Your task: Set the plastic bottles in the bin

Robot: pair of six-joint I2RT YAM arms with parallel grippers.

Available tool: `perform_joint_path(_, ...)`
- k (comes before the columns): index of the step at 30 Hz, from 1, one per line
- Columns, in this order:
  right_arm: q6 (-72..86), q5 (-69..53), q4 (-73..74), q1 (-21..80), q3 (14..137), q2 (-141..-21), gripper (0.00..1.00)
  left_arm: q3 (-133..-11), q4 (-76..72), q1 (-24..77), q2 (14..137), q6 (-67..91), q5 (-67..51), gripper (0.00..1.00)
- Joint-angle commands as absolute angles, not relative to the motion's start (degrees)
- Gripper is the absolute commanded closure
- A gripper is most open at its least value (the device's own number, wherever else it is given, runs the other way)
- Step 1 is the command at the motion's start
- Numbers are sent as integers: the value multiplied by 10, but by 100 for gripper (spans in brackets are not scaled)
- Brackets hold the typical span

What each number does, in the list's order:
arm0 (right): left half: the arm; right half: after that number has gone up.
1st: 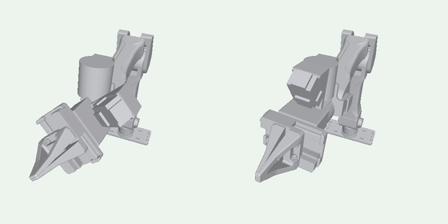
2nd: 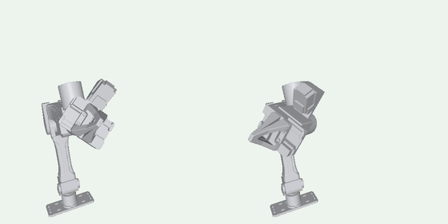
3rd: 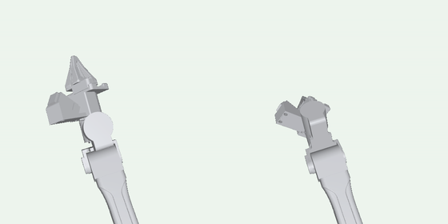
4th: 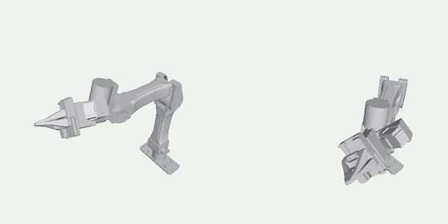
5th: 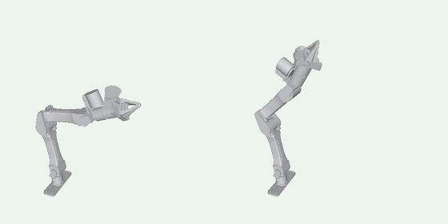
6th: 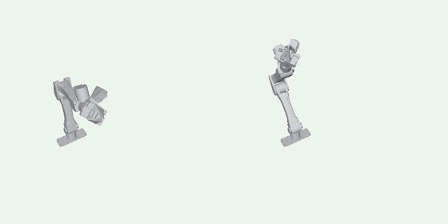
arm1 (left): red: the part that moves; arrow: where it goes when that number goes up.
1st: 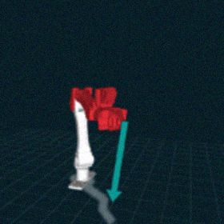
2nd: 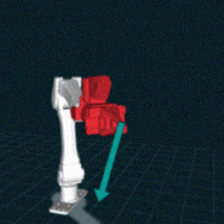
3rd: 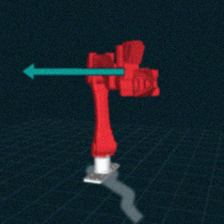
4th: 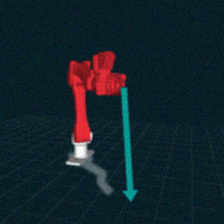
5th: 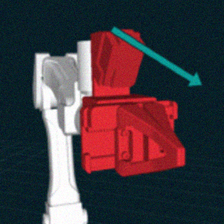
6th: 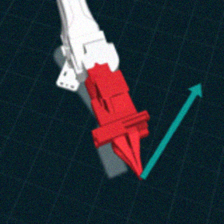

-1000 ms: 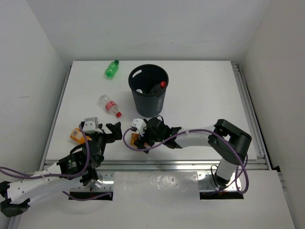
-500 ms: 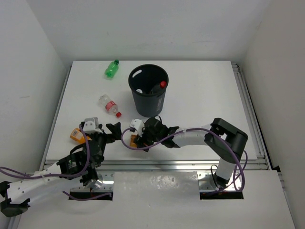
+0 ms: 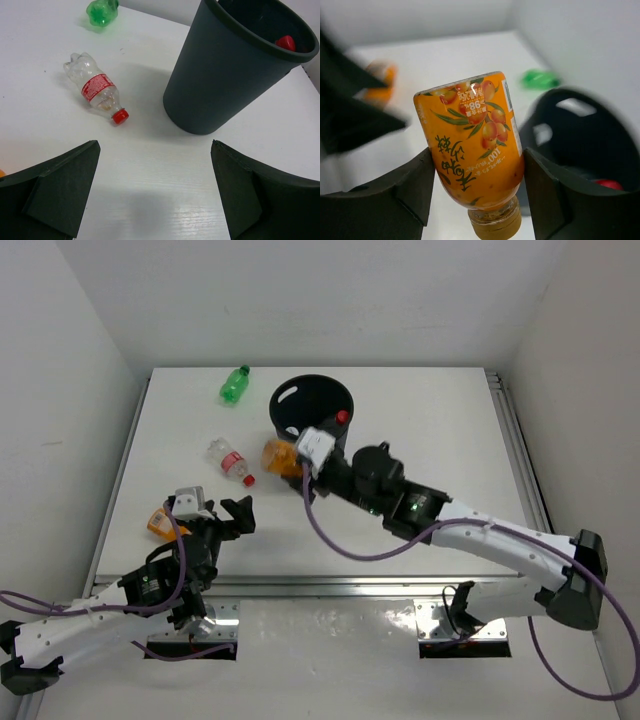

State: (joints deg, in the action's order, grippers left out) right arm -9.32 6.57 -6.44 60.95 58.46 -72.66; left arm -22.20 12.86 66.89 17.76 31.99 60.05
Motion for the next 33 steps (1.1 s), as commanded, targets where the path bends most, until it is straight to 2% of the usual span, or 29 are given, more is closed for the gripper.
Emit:
perform_joint_path(1,-120,121,-79,553,664,-755,52,-221,120,672,174,323,608,0)
perform_joint_path(8,-69,88,39,438,919,-912,50,-221,119,672,186,323,614,0)
perform_joint_path(11,-51,78,57,404,966,-955,50,-221,118,672,189,325,619,0)
perform_joint_path(16,-45,68,39,380,966,-1014,48,-221,118,672,194,326,624,0)
perform_joint_path(18,-43,69,45,374,975,-1030,42,-220,115,672,202,327,624,0)
perform_joint_path(19,-40,71,44,372,976,-1032,35,-221,114,672,206,329,625,0)
perform_joint_path(20,-40,87,42,373,974,-1032,19,-220,110,672,211,328,628,0)
perform_joint_path(21,-41,95,42,372,973,-1032,14,-220,108,672,215,328,628,0)
perform_joint_path(23,-45,112,40,373,967,-1021,8,-220,96,672,228,319,625,0)
perform_joint_path(27,-52,122,5,374,907,-949,6,-232,119,671,249,372,659,0)
perform_joint_path(33,31,96,52,395,779,-747,5,-327,305,664,310,574,743,0)
